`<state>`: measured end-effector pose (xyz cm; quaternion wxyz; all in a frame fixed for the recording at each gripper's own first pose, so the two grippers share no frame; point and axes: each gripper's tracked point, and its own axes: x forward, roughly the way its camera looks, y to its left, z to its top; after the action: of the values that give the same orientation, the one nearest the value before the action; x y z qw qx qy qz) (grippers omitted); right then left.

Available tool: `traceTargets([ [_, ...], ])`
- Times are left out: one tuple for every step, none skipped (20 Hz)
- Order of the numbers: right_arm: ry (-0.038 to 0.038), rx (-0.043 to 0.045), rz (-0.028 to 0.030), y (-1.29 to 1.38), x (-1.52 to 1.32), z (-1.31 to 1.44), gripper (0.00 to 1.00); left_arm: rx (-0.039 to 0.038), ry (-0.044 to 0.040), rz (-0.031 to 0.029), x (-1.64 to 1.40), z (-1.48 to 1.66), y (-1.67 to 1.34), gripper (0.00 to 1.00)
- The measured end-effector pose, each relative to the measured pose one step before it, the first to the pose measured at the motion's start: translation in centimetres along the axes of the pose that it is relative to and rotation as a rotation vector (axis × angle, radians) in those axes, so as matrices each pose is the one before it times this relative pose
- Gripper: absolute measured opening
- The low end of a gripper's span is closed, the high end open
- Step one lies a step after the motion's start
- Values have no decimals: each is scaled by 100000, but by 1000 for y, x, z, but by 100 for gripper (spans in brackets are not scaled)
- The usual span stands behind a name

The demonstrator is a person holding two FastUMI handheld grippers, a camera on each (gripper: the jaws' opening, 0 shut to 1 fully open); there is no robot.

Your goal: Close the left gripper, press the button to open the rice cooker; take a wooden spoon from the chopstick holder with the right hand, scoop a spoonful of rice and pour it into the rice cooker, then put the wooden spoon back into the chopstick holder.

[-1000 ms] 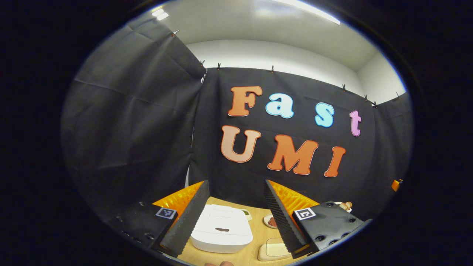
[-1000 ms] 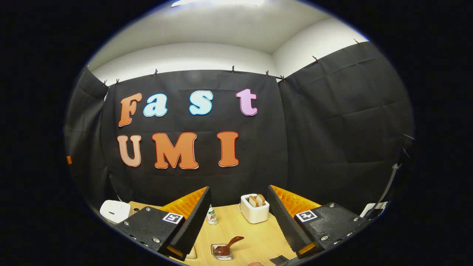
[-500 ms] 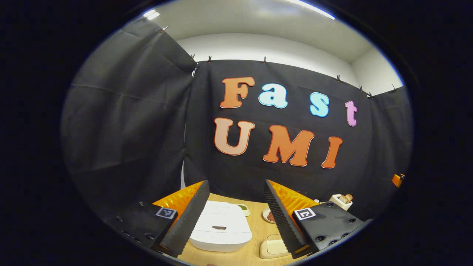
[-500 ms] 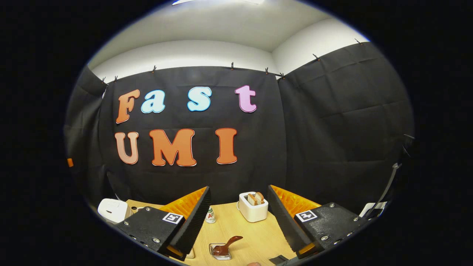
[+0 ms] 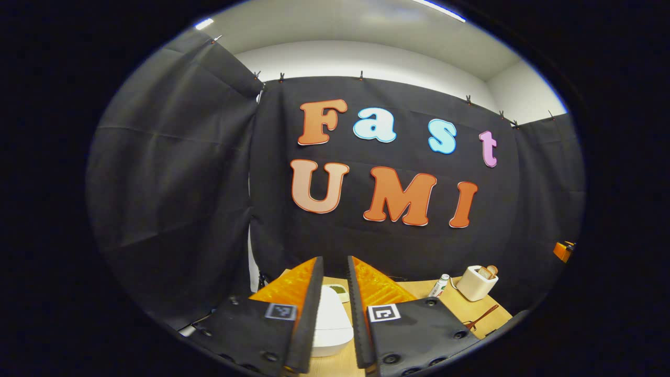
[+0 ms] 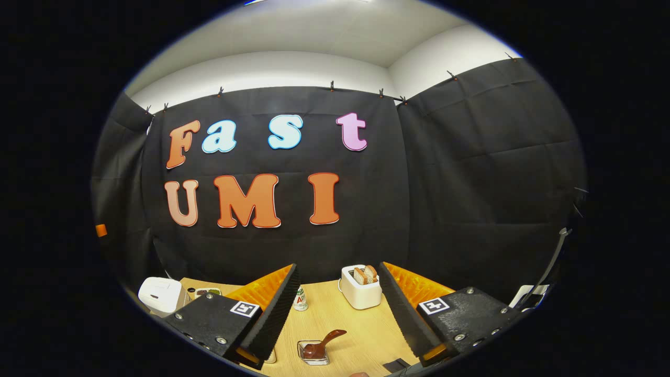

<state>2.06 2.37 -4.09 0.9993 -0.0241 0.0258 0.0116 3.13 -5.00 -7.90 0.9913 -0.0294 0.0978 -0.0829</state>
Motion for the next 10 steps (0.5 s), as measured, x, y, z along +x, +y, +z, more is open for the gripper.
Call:
traceTargets([
  [-262,113,394,45,48,-51,95,406,543,-675,405,-142,170,21],
  [-96,169,440,144,7,-12,95,1097,1268,417,124,-559,408,14],
  [-34,125,540,76,87,39,95,1257,922,1234,300,-177,439,12],
  [242,-19,327,157,86,-157,95,-839,1408,805,17,-190,146,12],
  [418,-115,302,158,55,-340,95,-1256,1329,-1873,610,-421,-172,8],
  [429,-289,413,237,125,-103,95,-1533,1595,-1001,3,-517,-85,10],
  [566,-460,471,171,66,-242,95,-1001,2047,1538,1241,-919,900,5],
  [737,-584,381,147,55,-291,95,-1246,1442,-151,706,-72,418,5],
  [595,-627,413,220,180,-170,95,-240,3157,-1236,356,-916,-68,4],
  [522,-441,342,166,78,-240,95,271,2644,826,423,-1196,685,4],
])
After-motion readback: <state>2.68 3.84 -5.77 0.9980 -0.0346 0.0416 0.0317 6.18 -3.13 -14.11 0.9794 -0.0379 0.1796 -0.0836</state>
